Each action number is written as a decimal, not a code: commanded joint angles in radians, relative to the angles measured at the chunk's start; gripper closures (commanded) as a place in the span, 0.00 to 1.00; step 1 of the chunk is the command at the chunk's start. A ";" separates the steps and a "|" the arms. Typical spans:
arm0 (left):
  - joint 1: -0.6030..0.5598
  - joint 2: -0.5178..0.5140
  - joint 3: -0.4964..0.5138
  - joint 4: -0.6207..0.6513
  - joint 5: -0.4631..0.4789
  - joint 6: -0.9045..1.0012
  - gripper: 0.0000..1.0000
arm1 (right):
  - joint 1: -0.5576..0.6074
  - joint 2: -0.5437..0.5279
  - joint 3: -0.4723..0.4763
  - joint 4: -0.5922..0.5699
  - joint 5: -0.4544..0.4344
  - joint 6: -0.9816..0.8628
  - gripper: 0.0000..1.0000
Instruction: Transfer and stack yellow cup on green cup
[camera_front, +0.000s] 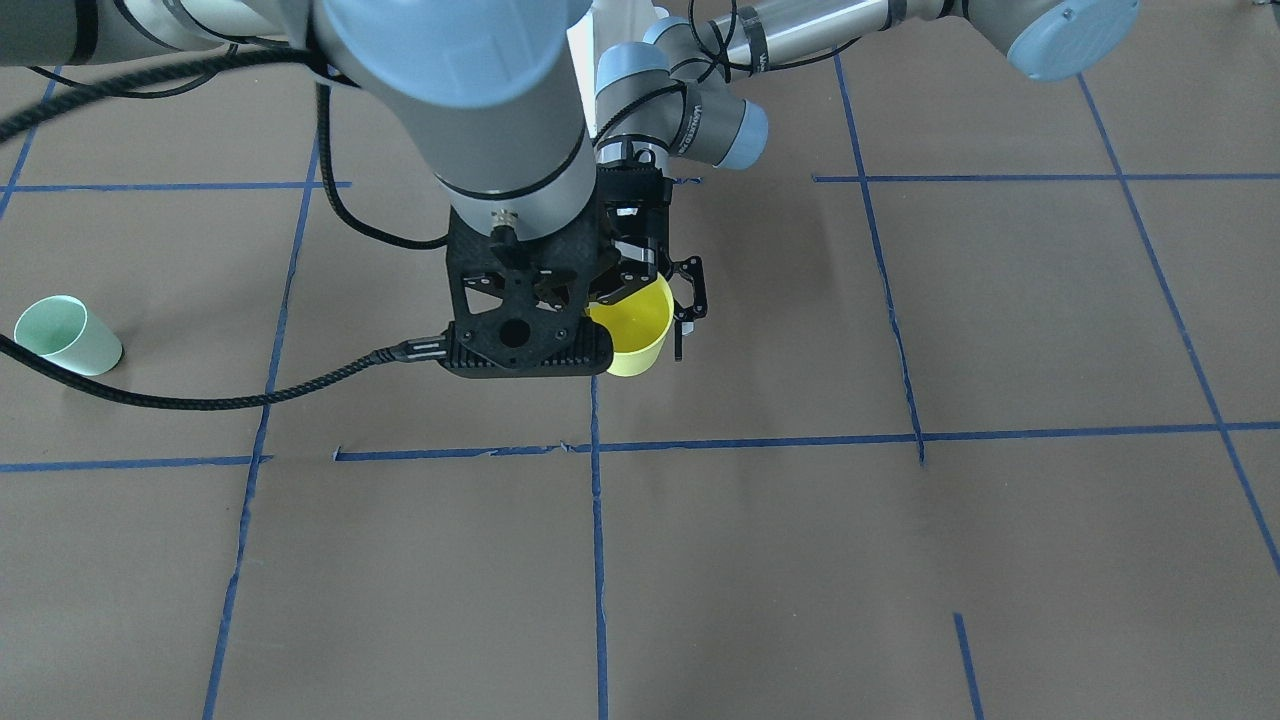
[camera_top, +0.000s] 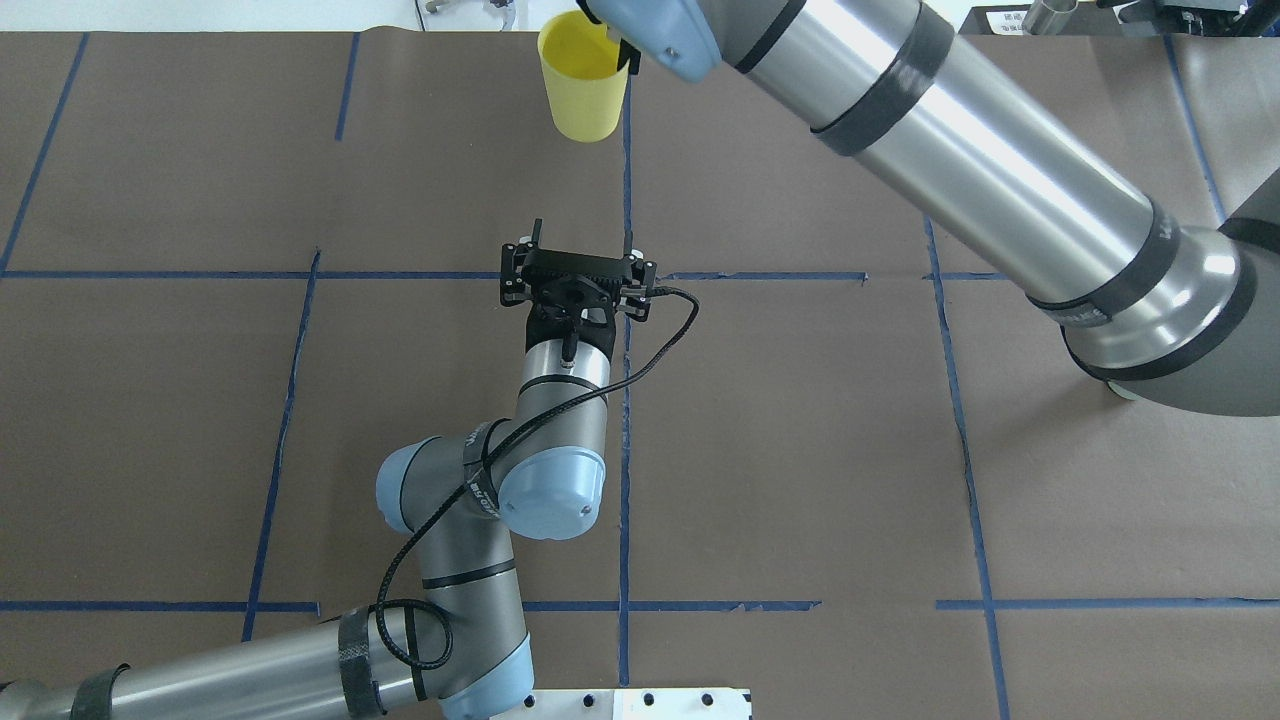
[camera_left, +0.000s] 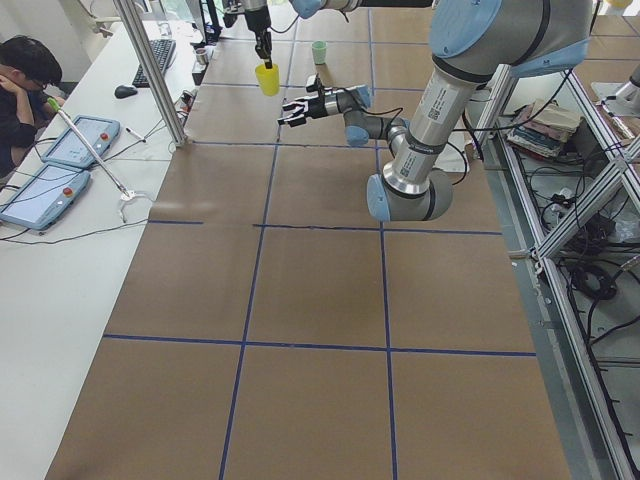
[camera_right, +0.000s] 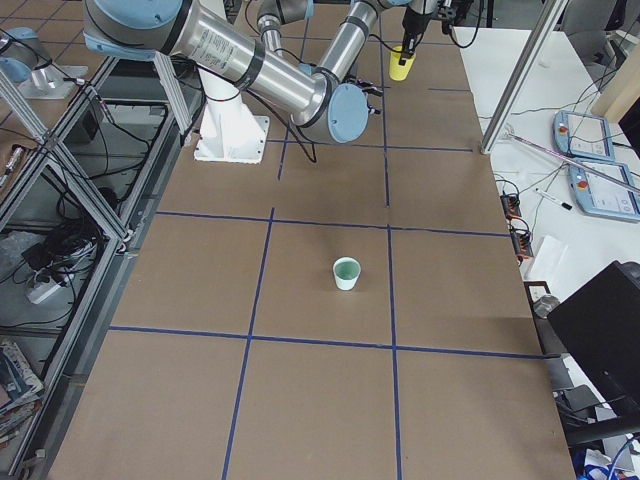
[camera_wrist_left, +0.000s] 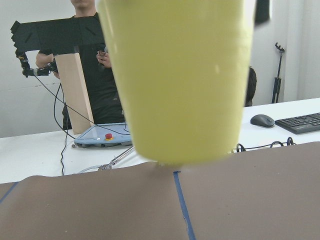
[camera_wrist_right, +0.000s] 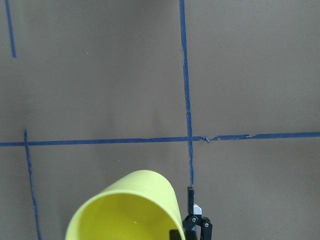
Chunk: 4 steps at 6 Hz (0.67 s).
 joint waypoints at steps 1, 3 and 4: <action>-0.005 0.004 -0.006 0.000 -0.027 0.008 0.01 | 0.046 -0.006 0.024 -0.045 0.015 0.000 1.00; -0.094 0.004 -0.027 -0.099 -0.117 0.161 0.02 | 0.087 -0.234 0.240 -0.059 0.014 -0.033 1.00; -0.175 0.035 -0.047 -0.165 -0.235 0.165 0.01 | 0.124 -0.361 0.352 -0.059 0.014 -0.102 1.00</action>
